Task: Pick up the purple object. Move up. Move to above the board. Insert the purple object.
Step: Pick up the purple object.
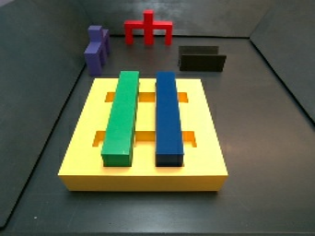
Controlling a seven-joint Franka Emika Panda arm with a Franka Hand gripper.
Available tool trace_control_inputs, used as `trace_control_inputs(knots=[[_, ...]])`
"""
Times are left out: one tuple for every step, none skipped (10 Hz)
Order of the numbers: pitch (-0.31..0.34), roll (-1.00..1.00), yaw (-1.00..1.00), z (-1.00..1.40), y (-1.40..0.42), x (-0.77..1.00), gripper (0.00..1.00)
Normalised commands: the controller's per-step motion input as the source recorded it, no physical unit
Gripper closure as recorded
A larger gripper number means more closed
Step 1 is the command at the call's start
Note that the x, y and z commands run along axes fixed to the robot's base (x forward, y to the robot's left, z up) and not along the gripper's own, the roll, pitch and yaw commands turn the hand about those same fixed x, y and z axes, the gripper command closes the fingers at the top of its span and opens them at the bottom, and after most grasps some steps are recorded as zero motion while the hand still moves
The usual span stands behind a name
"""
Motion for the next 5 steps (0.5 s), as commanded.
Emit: trace_control_inputs(knots=[[-0.131, -0.13, -0.92, -0.12, 0.00, -0.10, 0.00], [-0.117, -0.10, -0.91, -0.11, -0.01, -0.11, 0.00], [-0.091, -0.06, -0.92, -0.11, -0.01, -0.10, 0.00], [-0.090, -0.06, -0.89, -0.09, -0.03, -0.13, 0.00], [-0.093, -0.05, -0.85, -0.09, -0.06, -0.17, 0.00]])
